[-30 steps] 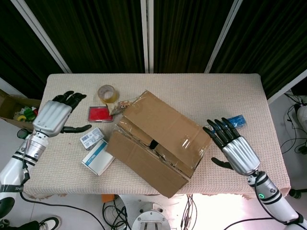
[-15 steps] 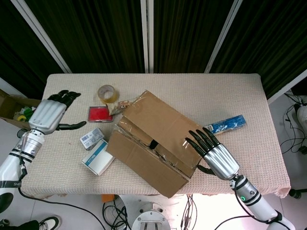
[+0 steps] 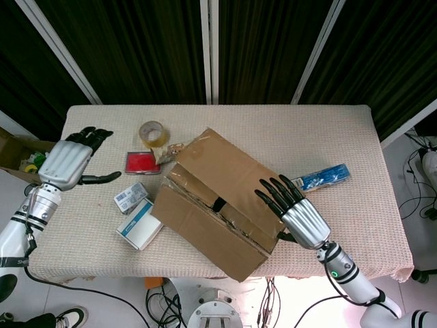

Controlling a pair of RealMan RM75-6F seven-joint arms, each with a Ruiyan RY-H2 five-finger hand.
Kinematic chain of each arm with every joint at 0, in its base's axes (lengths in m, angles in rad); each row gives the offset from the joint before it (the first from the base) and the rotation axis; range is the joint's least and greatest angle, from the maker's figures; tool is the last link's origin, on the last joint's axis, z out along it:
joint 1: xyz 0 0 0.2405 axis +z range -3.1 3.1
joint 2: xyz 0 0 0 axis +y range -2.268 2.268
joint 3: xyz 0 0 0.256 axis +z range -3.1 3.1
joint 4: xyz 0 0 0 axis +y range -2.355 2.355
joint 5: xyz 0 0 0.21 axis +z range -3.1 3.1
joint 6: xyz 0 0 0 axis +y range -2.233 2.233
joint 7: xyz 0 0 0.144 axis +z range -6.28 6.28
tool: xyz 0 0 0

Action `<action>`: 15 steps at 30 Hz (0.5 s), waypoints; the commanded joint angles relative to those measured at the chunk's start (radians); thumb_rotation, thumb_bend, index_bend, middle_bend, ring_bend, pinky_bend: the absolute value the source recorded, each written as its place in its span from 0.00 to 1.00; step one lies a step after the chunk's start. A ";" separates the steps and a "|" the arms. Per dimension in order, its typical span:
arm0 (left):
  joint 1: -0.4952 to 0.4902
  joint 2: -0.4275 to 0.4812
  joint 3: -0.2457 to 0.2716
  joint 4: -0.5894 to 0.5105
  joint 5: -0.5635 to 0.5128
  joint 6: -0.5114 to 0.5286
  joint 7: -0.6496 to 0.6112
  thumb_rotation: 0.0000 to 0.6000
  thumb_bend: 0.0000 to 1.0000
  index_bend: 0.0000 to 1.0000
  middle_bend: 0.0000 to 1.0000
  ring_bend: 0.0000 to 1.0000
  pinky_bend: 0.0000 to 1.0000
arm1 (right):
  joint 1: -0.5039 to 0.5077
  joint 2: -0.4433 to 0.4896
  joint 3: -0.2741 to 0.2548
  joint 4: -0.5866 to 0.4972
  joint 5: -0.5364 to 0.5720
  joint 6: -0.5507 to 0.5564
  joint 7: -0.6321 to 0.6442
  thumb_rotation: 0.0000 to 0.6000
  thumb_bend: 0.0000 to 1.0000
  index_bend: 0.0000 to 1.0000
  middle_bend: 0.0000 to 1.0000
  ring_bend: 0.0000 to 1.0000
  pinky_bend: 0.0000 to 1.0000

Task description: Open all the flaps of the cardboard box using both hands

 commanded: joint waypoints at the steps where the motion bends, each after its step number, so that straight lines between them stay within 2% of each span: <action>1: 0.000 -0.001 -0.001 0.001 0.000 -0.003 0.002 0.00 0.05 0.10 0.11 0.08 0.24 | 0.000 -0.004 0.018 0.021 -0.013 0.048 0.027 1.00 0.30 0.00 0.00 0.00 0.00; 8: 0.002 -0.002 -0.006 -0.009 0.011 0.001 0.008 0.00 0.05 0.10 0.11 0.08 0.24 | 0.007 0.051 0.078 0.007 0.031 0.087 0.071 1.00 0.31 0.00 0.00 0.00 0.00; 15: 0.008 0.001 -0.007 -0.023 0.005 0.003 0.022 0.00 0.05 0.10 0.11 0.08 0.23 | 0.011 0.100 0.140 0.024 0.124 0.104 0.144 1.00 0.31 0.00 0.00 0.00 0.00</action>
